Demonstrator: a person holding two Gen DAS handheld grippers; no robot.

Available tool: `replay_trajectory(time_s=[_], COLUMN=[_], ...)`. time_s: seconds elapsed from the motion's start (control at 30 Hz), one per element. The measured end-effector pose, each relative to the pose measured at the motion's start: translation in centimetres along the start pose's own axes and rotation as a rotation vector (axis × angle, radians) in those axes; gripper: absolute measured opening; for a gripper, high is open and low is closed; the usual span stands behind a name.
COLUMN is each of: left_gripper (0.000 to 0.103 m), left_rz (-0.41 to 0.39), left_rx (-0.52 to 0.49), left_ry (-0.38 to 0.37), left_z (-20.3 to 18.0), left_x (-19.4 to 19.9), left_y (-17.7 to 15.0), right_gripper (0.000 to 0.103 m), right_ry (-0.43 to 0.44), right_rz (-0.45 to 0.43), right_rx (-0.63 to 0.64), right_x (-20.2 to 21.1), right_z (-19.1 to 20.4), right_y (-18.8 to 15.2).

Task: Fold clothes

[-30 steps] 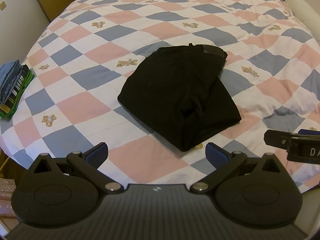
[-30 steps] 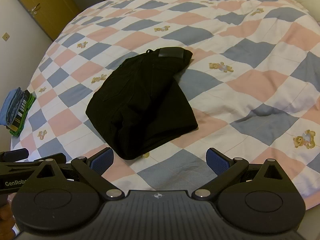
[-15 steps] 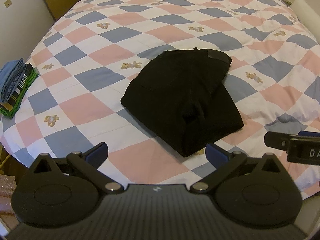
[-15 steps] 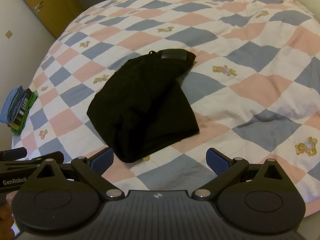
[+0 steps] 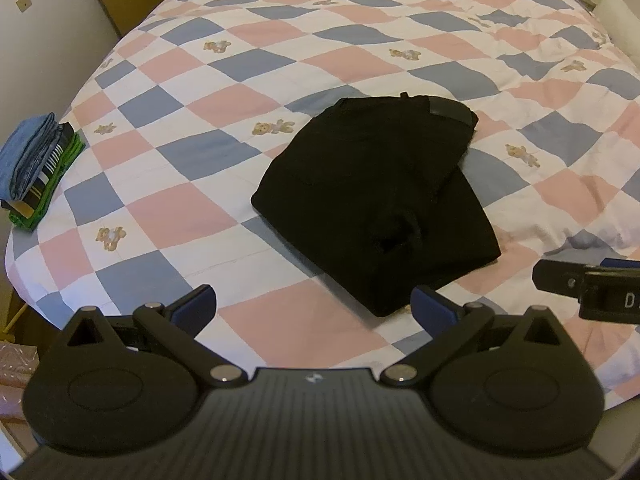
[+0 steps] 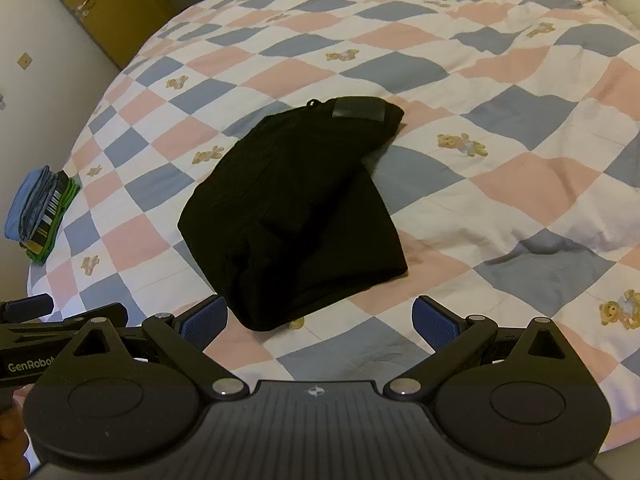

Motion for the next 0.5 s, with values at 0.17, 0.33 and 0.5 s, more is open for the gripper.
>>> replay_trajectory(time_s=[0.17,0.33,0.5], left_gripper=[0.102,0.102,0.102], left_rz=[0.018,0.023,0.05], left_rx=[-0.005,-0.009,-0.026], left_ry=[-0.003,-0.041,-0.065], left_z=[0.0,-0.1,-0.1], left_x=[-0.4,-1.0,-2.1], left_y=[0.0,0.3,0.8], right_gripper=[0.101,0.102,0.101], right_ry=[0.005,0.003,-0.008], right_rz=[0.011,0.02,0.038], right_rx=[0.001,-0.008,-0.026], right_x=[-0.4,-0.7,-1.6], right_z=[0.0,-0.2,-0.4], right_y=[0.2,0.4,0.5])
Point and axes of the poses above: each gripper's, at about its wrist camera, not at the fingertips, and x roughly against the way its jaws point, z to its left, y to its top, the point moved 9 cm from there along -x, roughly the way its jaws point, and after that the axes turned 9 degrees about -y, right-handed, at the moved point
